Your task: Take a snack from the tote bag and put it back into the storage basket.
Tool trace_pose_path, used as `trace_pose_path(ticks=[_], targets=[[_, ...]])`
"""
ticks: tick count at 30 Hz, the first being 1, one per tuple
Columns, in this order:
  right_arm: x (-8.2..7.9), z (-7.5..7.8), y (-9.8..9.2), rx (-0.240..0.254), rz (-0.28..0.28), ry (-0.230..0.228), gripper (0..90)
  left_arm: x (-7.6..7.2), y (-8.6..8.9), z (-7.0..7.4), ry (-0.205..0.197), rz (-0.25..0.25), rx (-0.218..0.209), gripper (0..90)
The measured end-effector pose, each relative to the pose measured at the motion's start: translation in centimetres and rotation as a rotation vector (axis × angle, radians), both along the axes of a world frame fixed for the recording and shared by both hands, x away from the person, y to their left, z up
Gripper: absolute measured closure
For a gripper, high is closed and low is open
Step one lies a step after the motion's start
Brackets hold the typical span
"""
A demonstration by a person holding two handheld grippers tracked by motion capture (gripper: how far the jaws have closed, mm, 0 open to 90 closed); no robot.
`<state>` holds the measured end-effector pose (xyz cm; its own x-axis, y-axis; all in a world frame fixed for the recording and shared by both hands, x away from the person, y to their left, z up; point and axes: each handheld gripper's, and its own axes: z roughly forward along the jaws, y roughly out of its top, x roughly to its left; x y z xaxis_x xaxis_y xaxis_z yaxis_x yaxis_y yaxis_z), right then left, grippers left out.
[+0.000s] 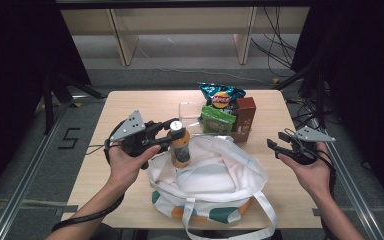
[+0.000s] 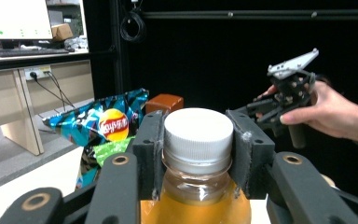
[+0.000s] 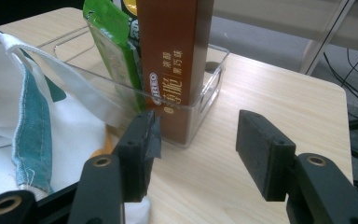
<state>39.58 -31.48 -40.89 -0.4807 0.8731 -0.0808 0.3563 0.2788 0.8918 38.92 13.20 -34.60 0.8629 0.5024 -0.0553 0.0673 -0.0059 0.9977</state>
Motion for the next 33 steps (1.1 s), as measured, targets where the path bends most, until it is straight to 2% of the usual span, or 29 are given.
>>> trace_pose_path(ticks=[11,13,16,19,21,23,26,28,33], targets=[[0.0,-0.1,0.1,0.01,-0.002,-0.006,48.5,0.6,0.1,1.2,-0.015,0.011,-0.016,58.6],[-0.1,0.0,0.1,0.013,-0.004,0.012,48.4,0.8,0.1,1.2,-0.018,0.01,-0.02,58.6],[0.0,-0.1,0.1,0.006,-0.005,-0.006,48.5,0.9,0.1,1.3,-0.019,0.009,-0.02,58.6],[-0.2,0.0,0.2,0.031,-0.011,0.027,48.5,1.0,0.2,1.5,-0.018,0.014,-0.026,58.6],[-0.2,0.0,0.2,0.03,-0.012,0.026,48.5,1.0,0.2,1.7,-0.02,0.018,-0.032,58.6],[-0.2,0.0,0.2,0.024,-0.013,0.025,48.5,1.1,0.2,1.9,-0.02,0.029,-0.043,58.6],[-0.3,0.0,0.4,0.042,-0.016,0.045,48.5,1.2,0.2,2.2,-0.023,0.046,-0.056,58.6],[-0.3,0.0,0.4,0.045,-0.014,0.042,48.5,1.2,0.1,2.4,-0.025,0.065,-0.063,58.6],[-0.3,0.0,0.4,0.044,-0.014,0.045,48.5,1.3,-0.2,3.1,-0.046,0.106,-0.077,58.6]])
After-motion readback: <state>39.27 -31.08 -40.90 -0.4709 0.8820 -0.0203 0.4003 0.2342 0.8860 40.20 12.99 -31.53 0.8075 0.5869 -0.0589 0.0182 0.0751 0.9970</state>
